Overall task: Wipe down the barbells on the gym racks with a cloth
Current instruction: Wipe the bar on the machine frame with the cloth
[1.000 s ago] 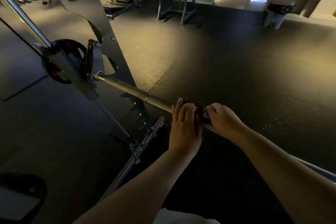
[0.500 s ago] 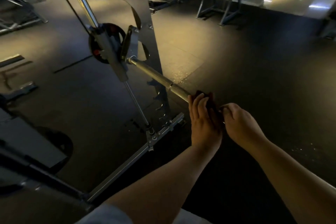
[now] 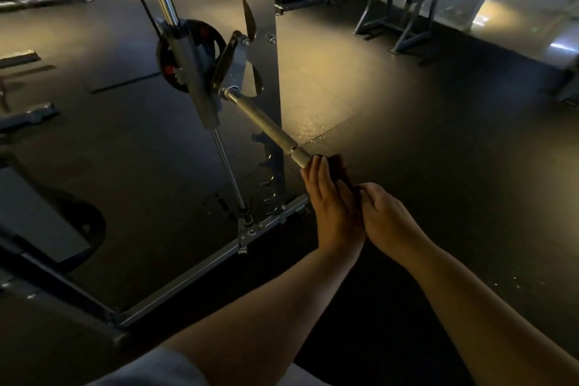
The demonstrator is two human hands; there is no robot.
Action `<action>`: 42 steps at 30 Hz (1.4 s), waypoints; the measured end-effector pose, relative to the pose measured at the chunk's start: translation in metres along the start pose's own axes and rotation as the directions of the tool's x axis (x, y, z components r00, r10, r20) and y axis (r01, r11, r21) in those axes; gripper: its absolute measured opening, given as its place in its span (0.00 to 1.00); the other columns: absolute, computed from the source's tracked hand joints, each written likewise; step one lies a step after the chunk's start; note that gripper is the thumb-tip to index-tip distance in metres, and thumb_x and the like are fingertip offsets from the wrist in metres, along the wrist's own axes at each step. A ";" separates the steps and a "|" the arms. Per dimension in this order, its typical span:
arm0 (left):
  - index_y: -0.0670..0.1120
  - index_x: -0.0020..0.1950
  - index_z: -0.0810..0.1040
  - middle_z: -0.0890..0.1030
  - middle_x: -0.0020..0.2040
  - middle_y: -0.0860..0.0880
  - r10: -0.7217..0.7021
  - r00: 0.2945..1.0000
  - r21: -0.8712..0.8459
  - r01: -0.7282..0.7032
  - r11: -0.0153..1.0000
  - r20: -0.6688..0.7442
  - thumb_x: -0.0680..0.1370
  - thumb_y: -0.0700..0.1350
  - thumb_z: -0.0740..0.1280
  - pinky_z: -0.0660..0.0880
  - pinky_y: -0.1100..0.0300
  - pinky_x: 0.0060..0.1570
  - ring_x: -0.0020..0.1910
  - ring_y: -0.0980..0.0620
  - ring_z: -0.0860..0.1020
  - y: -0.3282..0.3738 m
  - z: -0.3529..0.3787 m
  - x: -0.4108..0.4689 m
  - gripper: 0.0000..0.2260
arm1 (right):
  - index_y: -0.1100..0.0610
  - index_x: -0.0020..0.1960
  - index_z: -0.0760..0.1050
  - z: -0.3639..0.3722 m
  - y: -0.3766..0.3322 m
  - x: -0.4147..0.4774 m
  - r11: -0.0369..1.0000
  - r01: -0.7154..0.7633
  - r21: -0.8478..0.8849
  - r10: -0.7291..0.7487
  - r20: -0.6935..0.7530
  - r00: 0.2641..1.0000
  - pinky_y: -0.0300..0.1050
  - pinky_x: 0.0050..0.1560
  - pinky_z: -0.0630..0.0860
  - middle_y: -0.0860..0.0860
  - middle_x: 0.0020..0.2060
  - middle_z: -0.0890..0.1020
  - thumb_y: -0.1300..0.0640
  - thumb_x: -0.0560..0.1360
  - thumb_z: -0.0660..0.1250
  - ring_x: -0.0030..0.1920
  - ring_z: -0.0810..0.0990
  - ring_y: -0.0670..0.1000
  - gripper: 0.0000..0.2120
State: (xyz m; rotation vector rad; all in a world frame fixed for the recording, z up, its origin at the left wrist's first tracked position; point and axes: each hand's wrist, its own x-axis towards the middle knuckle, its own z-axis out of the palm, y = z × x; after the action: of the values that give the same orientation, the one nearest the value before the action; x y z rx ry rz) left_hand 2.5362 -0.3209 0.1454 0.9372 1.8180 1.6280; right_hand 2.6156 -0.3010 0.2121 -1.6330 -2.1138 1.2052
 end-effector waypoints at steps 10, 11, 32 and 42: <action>0.62 0.80 0.33 0.30 0.77 0.67 0.030 0.982 0.037 -0.037 0.999 0.188 0.86 0.49 0.58 0.52 0.54 0.80 0.79 0.65 0.37 -0.010 -0.016 -0.017 0.36 | 0.47 0.74 0.69 0.010 -0.022 0.036 0.993 0.104 0.062 -0.107 0.053 0.993 0.34 0.46 0.69 0.38 0.50 0.76 0.50 0.88 0.51 0.50 0.76 0.37 0.17; 0.62 0.81 0.34 0.30 0.78 0.68 -0.016 0.988 0.015 0.014 1.000 0.151 0.86 0.49 0.57 0.49 0.54 0.80 0.79 0.65 0.38 -0.006 -0.017 -0.002 0.34 | 0.47 0.74 0.69 0.011 -0.023 0.039 0.992 0.109 0.069 -0.113 0.049 0.992 0.34 0.46 0.69 0.37 0.50 0.76 0.50 0.87 0.51 0.51 0.75 0.37 0.17; 0.65 0.81 0.38 0.38 0.80 0.67 -0.183 0.978 -0.244 0.202 0.948 0.099 0.87 0.49 0.53 0.50 0.63 0.76 0.76 0.66 0.48 0.006 -0.036 0.042 0.30 | 0.41 0.69 0.70 0.020 -0.036 0.066 0.996 0.031 0.089 -0.045 0.160 0.986 0.44 0.62 0.71 0.39 0.56 0.77 0.51 0.87 0.51 0.60 0.76 0.42 0.14; 0.62 0.82 0.41 0.42 0.82 0.61 -0.175 0.981 -0.268 0.191 0.944 0.082 0.87 0.50 0.50 0.54 0.47 0.80 0.81 0.57 0.50 -0.011 -0.048 0.072 0.27 | 0.34 0.76 0.63 0.027 -0.043 0.070 0.987 0.093 0.134 -0.116 0.179 0.977 0.45 0.72 0.64 0.34 0.68 0.68 0.51 0.87 0.53 0.70 0.66 0.39 0.20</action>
State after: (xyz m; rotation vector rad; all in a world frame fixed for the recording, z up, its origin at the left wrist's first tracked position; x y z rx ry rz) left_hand 2.4527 -0.2959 0.1460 0.6630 1.5404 1.6637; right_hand 2.5436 -0.2541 0.2042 -1.3861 -2.1523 1.4744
